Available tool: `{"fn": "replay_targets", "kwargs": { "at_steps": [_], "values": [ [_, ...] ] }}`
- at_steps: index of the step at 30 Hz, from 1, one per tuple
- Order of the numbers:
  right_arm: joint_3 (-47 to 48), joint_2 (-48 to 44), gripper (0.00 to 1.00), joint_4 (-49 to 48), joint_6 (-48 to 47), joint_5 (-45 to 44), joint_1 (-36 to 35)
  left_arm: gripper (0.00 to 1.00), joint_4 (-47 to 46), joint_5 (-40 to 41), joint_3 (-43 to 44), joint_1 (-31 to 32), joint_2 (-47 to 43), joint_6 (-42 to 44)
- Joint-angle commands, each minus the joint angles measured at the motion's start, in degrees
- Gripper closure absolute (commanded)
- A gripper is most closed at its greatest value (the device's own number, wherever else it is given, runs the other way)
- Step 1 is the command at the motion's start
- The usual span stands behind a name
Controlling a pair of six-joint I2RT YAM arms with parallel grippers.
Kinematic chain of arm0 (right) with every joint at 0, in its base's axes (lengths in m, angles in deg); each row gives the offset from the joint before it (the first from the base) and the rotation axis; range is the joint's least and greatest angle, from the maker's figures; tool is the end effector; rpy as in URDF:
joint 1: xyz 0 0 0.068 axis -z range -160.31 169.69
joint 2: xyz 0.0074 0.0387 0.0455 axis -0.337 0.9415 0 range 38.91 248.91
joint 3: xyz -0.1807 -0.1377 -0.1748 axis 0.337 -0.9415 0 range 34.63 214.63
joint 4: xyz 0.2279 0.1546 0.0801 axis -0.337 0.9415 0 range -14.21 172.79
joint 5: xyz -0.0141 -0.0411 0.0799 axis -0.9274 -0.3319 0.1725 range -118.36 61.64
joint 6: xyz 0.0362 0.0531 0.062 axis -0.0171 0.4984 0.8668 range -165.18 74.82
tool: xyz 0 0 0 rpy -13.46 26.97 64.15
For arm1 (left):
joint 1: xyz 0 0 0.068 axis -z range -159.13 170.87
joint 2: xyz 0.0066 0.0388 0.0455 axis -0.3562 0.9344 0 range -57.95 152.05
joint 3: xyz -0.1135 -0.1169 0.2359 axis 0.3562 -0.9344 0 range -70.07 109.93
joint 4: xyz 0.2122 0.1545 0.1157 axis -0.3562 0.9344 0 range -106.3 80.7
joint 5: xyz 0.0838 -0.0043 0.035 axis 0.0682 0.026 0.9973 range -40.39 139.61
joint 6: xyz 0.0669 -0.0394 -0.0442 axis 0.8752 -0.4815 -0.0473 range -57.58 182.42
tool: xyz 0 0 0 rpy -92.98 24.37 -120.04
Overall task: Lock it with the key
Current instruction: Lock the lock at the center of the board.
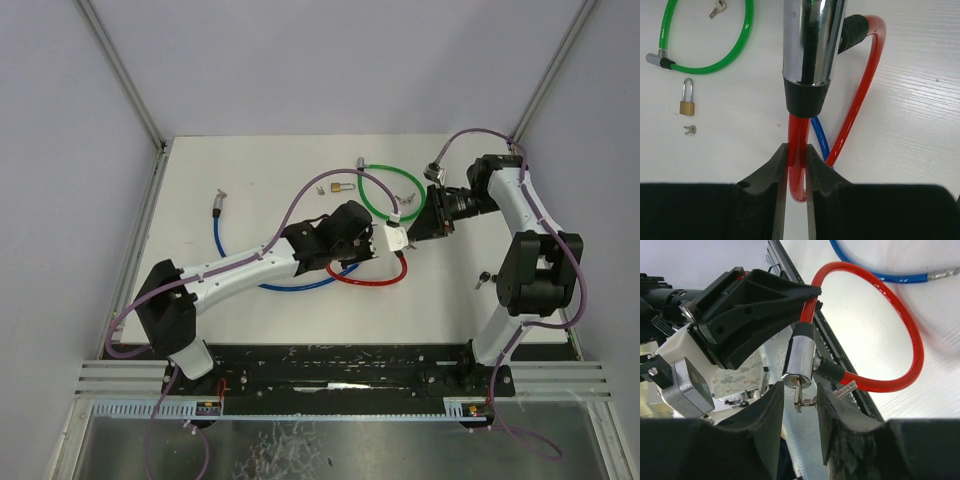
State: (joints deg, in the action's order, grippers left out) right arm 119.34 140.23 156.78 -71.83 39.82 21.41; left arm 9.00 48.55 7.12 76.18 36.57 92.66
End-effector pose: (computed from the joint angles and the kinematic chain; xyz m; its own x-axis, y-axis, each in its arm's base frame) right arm 0.3407 0.0637 0.2634 -0.9456 -0.1385 -0.2944 -0.3247 0.3420 0.8818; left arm 0.2448 -0.3564 0.2631 0.0851 0.7621 -0.6419 0.9110 0.2014 0.3599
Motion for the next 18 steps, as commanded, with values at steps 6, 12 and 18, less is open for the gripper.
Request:
{"fn": "replay_targets", "kwargs": {
  "at_steps": [6, 12, 18],
  "values": [
    [6.3, -4.4, 0.57, -1.8, -9.5, -4.7, 3.9, 1.0, -1.3, -1.6, -0.3, 0.5, 0.7, -1.1],
    [2.8, -12.4, 0.56, -8.2, -18.7, -7.5, 4.4, 1.0, -1.3, -1.4, -0.2, 0.4, 0.5, -1.1],
    [-10.1, -28.7, 0.43, -13.3, -58.8, 1.0, 4.5, 1.0, -1.4, -1.4, -0.5, 0.4, 0.1, -1.2]
  ]
}}
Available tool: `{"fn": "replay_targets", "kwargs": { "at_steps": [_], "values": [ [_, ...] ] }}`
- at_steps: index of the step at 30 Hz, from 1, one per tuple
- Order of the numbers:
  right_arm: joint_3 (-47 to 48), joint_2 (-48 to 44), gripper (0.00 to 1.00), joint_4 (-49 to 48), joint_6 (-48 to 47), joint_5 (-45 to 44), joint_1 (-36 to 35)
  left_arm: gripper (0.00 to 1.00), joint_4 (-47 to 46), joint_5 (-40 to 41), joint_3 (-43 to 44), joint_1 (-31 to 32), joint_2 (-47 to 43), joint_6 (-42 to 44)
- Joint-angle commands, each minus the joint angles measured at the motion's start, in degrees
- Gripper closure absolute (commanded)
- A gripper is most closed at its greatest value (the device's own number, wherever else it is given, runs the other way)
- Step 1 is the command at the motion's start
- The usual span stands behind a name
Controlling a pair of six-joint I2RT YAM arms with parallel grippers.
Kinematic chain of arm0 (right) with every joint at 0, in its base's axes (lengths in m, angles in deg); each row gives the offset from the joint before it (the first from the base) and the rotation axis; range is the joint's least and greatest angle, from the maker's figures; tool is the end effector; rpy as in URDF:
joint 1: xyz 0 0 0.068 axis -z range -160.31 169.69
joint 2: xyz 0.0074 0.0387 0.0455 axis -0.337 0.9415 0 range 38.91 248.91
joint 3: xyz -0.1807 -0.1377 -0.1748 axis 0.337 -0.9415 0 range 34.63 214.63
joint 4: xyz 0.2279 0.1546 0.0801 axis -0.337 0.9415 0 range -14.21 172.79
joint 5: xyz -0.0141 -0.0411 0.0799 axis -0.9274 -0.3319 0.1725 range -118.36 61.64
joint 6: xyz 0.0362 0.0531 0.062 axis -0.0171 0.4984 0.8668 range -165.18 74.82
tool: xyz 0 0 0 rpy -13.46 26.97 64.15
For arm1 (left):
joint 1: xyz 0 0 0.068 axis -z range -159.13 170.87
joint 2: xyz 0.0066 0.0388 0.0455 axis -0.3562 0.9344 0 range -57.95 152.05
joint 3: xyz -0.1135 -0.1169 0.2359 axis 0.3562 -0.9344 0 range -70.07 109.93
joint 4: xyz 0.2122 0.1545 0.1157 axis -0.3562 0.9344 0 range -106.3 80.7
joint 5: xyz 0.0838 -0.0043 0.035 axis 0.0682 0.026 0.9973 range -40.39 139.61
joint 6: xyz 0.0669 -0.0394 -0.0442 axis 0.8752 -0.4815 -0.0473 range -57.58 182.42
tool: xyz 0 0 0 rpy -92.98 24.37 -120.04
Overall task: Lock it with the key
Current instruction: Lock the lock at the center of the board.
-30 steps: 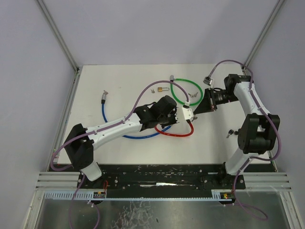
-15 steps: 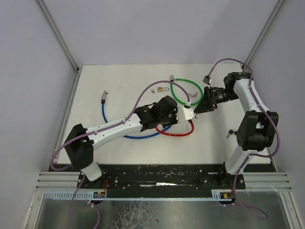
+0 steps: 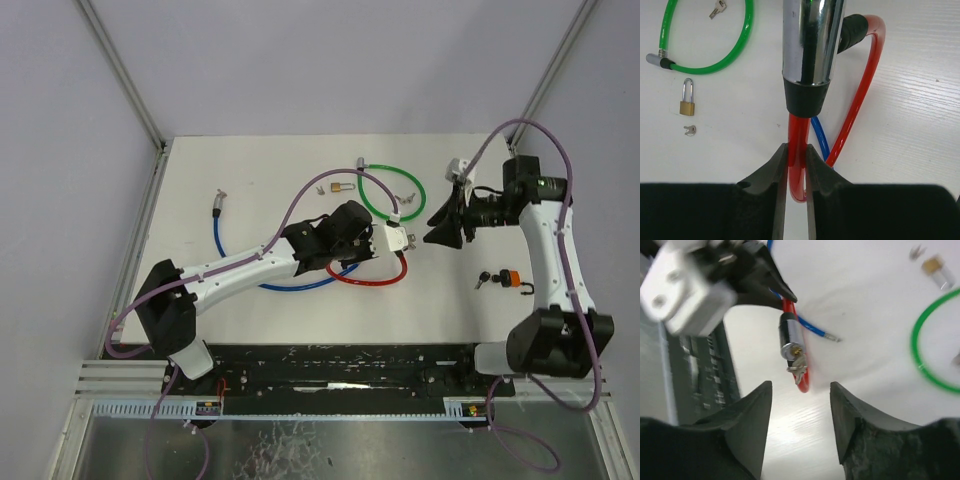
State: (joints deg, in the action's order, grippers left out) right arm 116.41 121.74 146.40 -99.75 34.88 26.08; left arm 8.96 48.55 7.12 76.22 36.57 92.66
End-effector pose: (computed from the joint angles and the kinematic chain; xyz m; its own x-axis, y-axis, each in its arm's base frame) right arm 0.2989 0.0381 0.3403 -0.3603 -0.3289 -0.8729 -0.9015 0.3634 0.2351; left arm 0.2446 -0.3566 0.2632 0.0859 0.7616 -0.6423 0.9110 0.2009 0.3601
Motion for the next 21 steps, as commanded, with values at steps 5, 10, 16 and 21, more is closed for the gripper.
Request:
{"fn": "replay_targets", "kwargs": {
  "at_steps": [5, 10, 16, 21],
  "values": [
    [-14.9, -13.4, 0.2, 6.3, -80.9, 6.5, -0.2, 1.0, -1.5, -1.4, -0.5, 0.4, 0.3, -1.0],
    [-11.1, -7.0, 0.29, 13.0, -98.8, 4.8, -0.5, 1.0, -1.5, -1.4, -0.7, 0.4, 0.2, -0.9],
    [-8.2, -3.7, 0.48, 12.7, -98.5, 6.0, -0.9, 1.0, -1.6, -1.6, -0.9, 0.4, 0.2, -1.0],
    [-8.9, -4.4, 0.51, 10.0, -97.4, 7.9, -0.9, 1.0, -1.7, -1.6, -1.2, 0.4, 0.2, -1.0]
  ]
}}
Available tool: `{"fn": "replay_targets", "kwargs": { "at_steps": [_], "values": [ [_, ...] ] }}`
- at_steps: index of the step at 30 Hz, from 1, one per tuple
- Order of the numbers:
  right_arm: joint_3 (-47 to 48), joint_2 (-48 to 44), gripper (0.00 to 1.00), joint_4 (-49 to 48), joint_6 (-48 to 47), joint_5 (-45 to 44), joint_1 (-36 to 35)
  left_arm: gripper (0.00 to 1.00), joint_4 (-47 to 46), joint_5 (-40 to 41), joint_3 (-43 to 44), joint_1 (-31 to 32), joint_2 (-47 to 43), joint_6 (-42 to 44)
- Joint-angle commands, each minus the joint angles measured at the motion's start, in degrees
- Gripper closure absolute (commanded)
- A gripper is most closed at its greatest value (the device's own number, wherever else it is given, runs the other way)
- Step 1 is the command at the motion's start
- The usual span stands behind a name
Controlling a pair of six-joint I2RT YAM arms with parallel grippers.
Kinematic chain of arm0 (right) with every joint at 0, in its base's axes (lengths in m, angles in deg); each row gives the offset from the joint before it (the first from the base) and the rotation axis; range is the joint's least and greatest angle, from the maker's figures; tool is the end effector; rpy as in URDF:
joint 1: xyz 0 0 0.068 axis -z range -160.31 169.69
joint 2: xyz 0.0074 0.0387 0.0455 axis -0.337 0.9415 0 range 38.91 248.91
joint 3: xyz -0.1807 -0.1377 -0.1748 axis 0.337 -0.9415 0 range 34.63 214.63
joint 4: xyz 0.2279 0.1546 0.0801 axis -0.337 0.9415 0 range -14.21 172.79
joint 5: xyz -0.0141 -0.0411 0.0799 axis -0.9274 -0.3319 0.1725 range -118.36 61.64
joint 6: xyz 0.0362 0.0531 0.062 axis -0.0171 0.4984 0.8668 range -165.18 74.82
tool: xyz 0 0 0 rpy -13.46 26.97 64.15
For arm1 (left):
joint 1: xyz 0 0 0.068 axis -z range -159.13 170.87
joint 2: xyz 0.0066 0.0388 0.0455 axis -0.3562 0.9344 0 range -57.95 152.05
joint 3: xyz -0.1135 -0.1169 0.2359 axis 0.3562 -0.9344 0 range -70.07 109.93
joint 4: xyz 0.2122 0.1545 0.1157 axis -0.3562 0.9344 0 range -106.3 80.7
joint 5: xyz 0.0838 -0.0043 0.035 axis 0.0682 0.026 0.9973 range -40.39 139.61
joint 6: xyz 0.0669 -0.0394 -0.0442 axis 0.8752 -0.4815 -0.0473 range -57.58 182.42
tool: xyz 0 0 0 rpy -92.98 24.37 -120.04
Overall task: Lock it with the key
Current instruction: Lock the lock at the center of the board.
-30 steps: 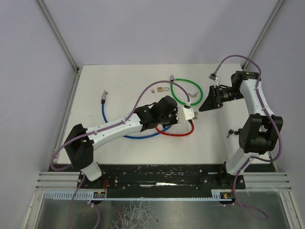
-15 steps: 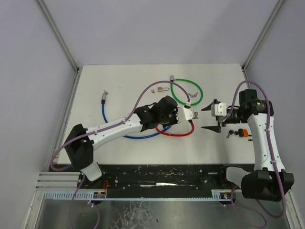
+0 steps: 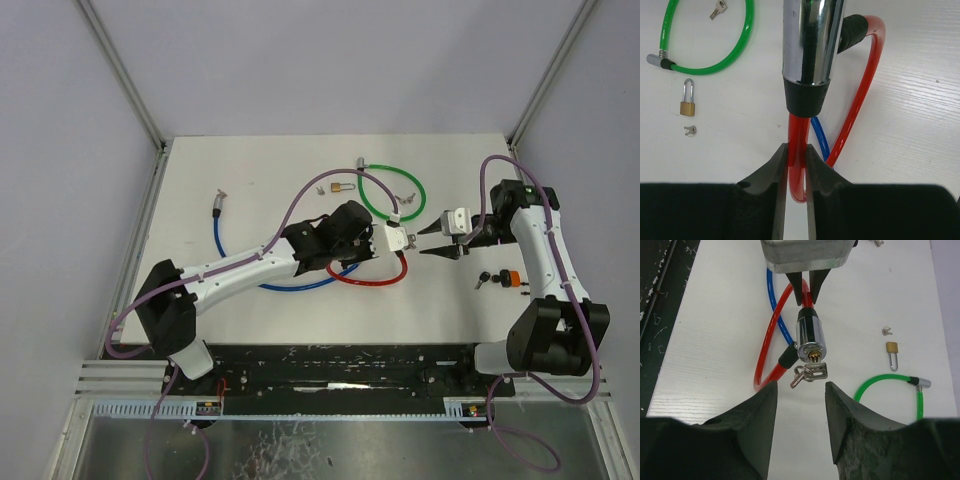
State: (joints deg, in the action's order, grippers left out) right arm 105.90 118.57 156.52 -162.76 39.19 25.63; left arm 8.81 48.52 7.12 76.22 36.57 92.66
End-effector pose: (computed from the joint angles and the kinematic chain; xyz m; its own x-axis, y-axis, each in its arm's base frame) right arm 0.2557 0.0474 0.3025 0.4379 -0.3858 -0.8120 -0.8933 -0.0850 -0.4413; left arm 0.2448 -0.3568 0.2635 0.0870 0.7601 -0.6440 0.9107 0.2014 0.3607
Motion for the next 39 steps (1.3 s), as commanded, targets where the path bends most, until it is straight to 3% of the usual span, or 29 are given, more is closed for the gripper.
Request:
{"fn": "replay_targets", "kwargs": {
  "at_steps": [1, 11, 24, 27, 31, 39],
  "values": [
    [1.4, -1.3, 0.51, -0.7, -34.3, 3.6, -0.4, 1.0, -1.6, -1.5, -1.1, 0.4, 0.2, -1.0],
    [2.1, -0.6, 0.57, -6.1, -29.8, 1.5, -2.8, 1.0, -1.5, -1.6, -0.9, 0.4, 0.4, -1.1],
    [1.6, -0.3, 0.74, -8.1, -25.9, 0.2, -3.7, 1.0, -1.5, -1.6, -0.8, 0.4, 0.4, -1.1],
    [1.4, -0.4, 0.73, -7.7, -25.9, 0.0, -3.7, 1.0, -1.5, -1.7, -0.8, 0.4, 0.5, -1.1],
    [0.5, -1.7, 0.62, -9.3, -25.0, 0.0, -3.7, 1.0, -1.5, -1.7, -0.7, 0.4, 0.7, -1.1],
    [0.3, -2.1, 0.66, -9.9, -25.2, -0.2, -4.0, 1.0, -1.5, -1.9, -0.5, 0.5, 0.8, -1.1]
  ]
}}
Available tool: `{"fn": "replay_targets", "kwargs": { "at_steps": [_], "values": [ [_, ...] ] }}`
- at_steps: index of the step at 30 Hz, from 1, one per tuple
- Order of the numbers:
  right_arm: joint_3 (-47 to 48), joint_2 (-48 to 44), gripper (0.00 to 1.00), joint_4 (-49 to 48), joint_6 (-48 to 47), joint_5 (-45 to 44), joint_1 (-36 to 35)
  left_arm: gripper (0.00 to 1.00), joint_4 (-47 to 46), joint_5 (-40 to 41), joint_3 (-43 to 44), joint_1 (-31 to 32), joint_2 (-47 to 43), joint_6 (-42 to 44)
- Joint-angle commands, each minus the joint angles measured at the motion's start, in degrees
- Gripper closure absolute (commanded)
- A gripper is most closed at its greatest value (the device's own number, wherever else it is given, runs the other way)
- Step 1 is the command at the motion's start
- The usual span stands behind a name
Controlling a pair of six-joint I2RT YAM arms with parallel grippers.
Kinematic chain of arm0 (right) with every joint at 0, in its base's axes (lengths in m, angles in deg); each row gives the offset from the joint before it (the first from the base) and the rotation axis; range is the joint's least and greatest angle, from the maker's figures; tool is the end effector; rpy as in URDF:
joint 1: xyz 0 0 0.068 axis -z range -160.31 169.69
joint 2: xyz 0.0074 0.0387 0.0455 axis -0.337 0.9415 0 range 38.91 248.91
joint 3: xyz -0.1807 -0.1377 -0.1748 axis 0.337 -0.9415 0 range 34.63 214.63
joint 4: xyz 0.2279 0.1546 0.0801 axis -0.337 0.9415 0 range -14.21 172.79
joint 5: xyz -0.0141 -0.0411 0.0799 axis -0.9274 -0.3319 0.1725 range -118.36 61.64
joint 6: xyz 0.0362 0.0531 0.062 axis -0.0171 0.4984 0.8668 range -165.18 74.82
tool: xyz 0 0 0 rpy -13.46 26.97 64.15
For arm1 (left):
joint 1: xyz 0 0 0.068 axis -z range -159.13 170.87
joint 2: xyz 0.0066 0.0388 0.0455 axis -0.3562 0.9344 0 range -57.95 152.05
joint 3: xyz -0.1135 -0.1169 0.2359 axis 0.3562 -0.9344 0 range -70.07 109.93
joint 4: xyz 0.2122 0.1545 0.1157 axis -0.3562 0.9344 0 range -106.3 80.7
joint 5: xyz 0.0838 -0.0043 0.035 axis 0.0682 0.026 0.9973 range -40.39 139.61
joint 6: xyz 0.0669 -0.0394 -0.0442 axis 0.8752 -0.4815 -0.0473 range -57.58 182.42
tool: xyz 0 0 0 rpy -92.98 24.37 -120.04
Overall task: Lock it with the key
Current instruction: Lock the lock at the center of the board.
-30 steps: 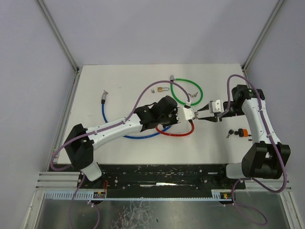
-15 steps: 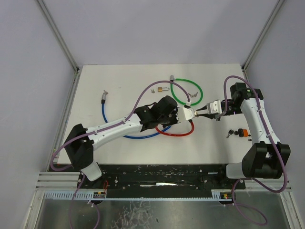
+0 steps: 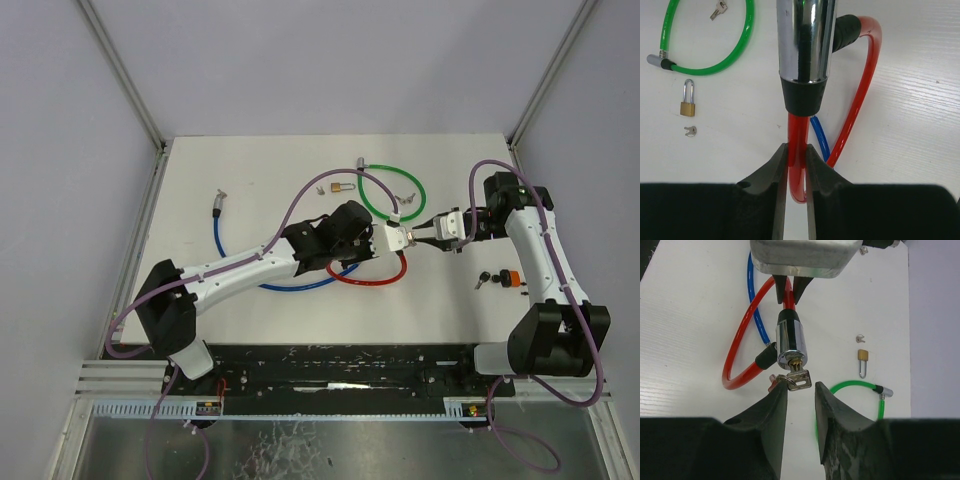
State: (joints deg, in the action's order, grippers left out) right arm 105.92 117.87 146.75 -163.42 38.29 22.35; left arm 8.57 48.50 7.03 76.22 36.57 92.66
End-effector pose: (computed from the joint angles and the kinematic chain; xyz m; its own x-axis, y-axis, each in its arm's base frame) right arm 0.2681 0.0607 0.3063 0.6064 -0.3777 -0.6997 -0.7860 -0.1514 -0.5994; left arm 0.2449 -0.3571 0.2633 0.0880 0.7586 -0.6456 0.9102 0.2020 0.3614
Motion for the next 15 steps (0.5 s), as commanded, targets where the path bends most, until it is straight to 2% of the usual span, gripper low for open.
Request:
{"fn": "replay_targets", "kwargs": {
  "at_steps": [1, 9, 15],
  "values": [
    [0.1, -1.4, 0.67, 0.2, -24.8, 0.7, -0.8, 1.0, -1.2, -1.9, -0.4, 0.4, 0.8, -1.1],
    [0.0, -0.6, 0.71, 3.0, -24.8, -0.2, -1.2, 1.0, -1.0, -1.9, 0.0, 0.4, 1.0, -1.0],
    [0.6, -0.9, 0.75, 3.0, -19.1, 0.0, -1.2, 1.0, -1.0, -1.7, 0.0, 0.4, 1.0, -1.1]
  ]
}}
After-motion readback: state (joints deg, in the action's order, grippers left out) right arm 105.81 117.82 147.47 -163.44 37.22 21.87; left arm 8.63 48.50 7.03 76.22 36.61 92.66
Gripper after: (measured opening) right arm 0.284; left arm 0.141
